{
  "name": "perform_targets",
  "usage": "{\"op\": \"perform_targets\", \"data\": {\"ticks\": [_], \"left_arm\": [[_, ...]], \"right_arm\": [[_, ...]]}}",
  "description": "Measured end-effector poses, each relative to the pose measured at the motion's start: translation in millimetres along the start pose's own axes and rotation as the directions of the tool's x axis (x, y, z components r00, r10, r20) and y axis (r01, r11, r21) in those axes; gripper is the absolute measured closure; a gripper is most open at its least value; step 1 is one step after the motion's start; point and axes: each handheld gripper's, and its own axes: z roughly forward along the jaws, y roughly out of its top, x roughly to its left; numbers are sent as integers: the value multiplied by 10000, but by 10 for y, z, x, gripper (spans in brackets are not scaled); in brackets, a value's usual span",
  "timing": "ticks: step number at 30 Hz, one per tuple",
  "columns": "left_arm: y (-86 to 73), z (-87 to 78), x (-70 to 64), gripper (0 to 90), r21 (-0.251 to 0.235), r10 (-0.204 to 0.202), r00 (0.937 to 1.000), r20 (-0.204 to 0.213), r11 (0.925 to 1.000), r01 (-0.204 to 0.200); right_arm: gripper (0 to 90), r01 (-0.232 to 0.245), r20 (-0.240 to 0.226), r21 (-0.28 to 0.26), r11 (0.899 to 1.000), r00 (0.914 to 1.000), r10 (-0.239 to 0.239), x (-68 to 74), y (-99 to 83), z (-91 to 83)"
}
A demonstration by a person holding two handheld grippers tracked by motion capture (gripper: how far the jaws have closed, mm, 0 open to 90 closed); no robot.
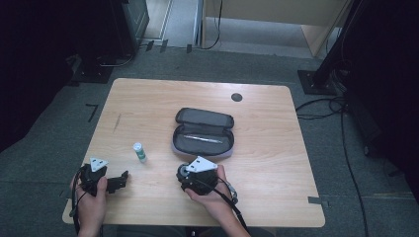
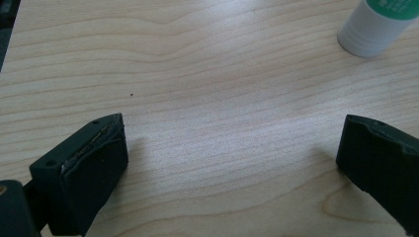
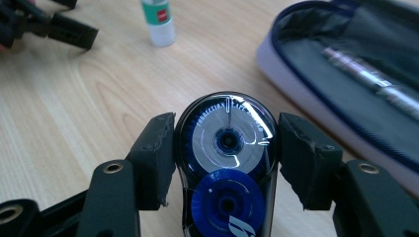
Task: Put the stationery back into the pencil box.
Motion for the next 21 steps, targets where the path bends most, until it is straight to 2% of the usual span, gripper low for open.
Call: {"op": "perform_targets", "data": {"ticks": [4,21], "left_arm": [[0,0,0,0,1,1,10000,0,10000,-1],[0,0,0,0,0,-2,10000,1,10000,2]], "right_arm": [[419,-163,169,-222,9996,9997,166,-89,37,-85],[419,-297,783,-809,9963,9963,361,-427,305,-327]]}}
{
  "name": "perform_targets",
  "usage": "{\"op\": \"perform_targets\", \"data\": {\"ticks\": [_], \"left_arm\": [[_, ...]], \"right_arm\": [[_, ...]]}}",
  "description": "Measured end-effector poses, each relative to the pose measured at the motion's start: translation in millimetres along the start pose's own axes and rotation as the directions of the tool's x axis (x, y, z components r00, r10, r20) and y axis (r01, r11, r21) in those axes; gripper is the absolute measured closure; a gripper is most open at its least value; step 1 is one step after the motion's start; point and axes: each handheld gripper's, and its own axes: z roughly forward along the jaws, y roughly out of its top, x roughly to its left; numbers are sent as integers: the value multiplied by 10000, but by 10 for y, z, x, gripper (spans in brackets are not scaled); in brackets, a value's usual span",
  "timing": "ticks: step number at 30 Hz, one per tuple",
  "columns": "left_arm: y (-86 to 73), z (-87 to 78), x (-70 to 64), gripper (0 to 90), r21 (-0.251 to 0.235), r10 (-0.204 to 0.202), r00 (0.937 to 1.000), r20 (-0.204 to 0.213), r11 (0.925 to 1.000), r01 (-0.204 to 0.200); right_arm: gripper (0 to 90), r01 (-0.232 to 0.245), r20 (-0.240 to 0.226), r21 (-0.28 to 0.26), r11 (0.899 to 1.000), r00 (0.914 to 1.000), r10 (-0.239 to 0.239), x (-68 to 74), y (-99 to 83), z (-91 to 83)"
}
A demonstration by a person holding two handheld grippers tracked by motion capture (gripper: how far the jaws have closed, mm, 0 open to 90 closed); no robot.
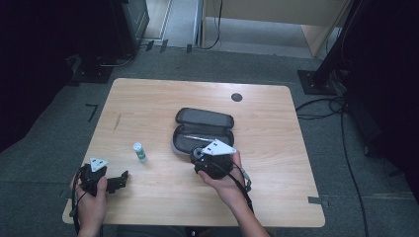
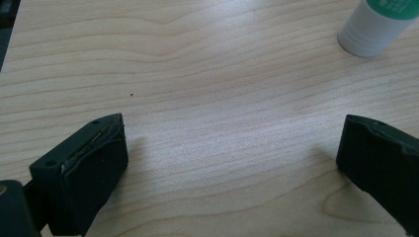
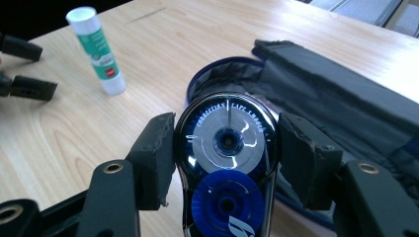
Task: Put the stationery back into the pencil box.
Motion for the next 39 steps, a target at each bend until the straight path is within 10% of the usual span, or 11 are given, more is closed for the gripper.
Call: {"op": "perform_targets", "data": {"ticks": [20,39], "left_arm": [[0,0,1,0,6,14,10000,-3,10000,-14],[0,0,1,0,-2,11,10000,-5,10000,-11]], "right_arm": [[419,-469,372,-94,9989,9982,472,-498,289,193],[418,176,628,163,9997,9979,-185,-721,186,558]]}}
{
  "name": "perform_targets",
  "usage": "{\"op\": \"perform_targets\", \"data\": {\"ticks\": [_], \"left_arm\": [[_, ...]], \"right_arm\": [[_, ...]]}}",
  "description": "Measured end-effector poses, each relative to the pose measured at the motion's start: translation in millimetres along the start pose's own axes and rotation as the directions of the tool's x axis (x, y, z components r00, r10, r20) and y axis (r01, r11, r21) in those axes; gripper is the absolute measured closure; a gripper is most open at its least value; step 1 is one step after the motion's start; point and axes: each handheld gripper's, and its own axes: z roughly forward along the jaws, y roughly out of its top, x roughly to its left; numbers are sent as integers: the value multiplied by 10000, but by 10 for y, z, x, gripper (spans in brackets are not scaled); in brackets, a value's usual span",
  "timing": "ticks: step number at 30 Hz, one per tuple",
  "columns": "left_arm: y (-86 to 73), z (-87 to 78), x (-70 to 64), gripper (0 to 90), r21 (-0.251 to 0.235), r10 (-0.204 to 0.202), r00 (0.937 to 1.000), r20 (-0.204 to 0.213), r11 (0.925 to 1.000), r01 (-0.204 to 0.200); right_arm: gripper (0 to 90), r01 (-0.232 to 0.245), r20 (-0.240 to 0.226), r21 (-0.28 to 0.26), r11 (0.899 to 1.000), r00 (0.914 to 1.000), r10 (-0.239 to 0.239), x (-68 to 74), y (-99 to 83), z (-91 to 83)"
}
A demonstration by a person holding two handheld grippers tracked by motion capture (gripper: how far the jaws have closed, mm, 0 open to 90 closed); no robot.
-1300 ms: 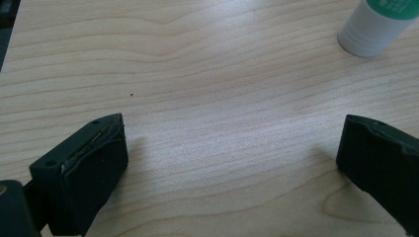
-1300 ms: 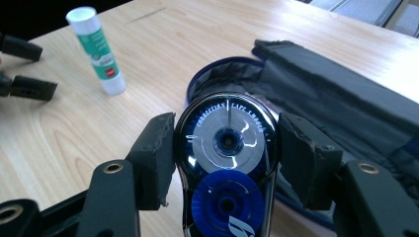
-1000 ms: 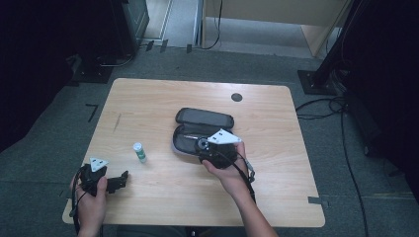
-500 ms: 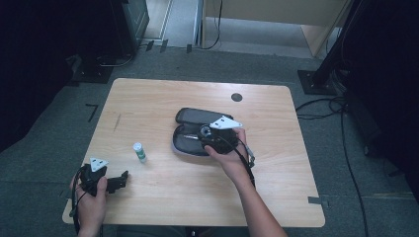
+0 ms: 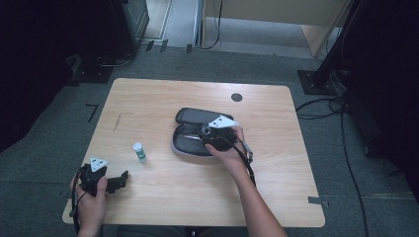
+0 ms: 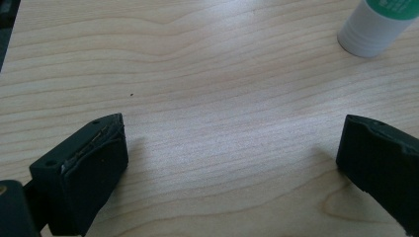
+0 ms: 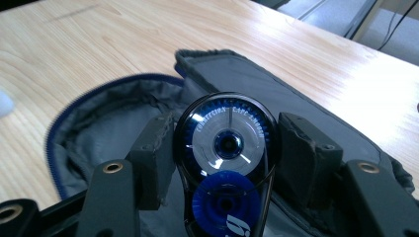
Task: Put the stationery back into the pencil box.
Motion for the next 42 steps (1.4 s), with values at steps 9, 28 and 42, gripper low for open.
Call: {"op": "perform_targets", "data": {"ticks": [9,28,42], "left_arm": [[0,0,0,0,-1,2,10000,1,10000,-2],[0,0,0,0,0,2,10000,1,10000,-2],[0,-1,0,0,16,4,10000,2,10000,-4]], "right_arm": [[417,354,-284,389,9986,9990,-343,-15,-103,46],[417,308,-379,933,9952,9989,-274,-149,-272,57],[408,333,-1209,1209,9921,9925,-185,-85,-335,92]]}}
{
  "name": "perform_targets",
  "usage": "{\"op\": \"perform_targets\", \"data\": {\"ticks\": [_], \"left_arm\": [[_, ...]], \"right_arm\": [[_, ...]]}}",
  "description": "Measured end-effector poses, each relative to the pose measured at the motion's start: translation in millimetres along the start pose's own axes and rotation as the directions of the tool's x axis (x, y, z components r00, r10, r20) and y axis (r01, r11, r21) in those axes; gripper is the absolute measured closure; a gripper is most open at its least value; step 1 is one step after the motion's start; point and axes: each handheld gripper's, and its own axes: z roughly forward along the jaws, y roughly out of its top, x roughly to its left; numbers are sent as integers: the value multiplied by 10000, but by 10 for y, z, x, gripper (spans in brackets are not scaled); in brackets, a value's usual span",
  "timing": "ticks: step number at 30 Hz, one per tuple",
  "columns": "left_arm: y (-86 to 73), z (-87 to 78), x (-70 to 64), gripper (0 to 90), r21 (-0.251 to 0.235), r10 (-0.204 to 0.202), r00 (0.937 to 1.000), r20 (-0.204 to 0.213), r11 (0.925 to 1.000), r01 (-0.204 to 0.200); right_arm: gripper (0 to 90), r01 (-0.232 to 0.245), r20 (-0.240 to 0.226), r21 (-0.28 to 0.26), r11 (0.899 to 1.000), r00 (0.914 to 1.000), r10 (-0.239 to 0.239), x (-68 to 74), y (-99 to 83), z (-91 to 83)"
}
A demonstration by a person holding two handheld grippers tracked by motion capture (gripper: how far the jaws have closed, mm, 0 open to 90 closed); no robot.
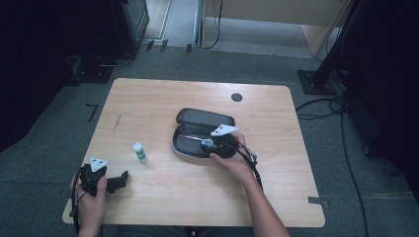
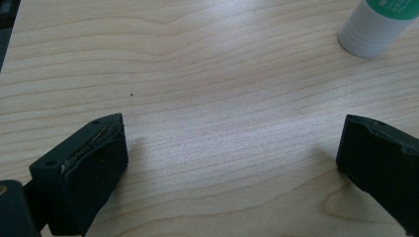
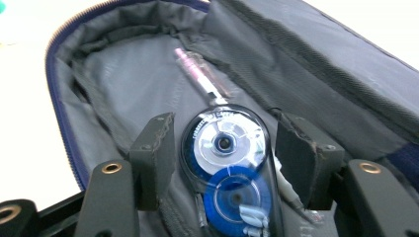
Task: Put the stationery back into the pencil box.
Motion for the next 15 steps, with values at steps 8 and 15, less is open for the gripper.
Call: {"op": "perform_targets", "data": {"ticks": [8,15], "left_arm": [[0,0,0,0,-8,1,10000,1,10000,-1],[0,0,0,0,-3,1,10000,1,10000,-1]], "right_arm": [[379,-148,-3,-280,9995,9999,148,38,11,-81],[362,-451,117,-796,9958,9989,462,92,58,-178]]}}
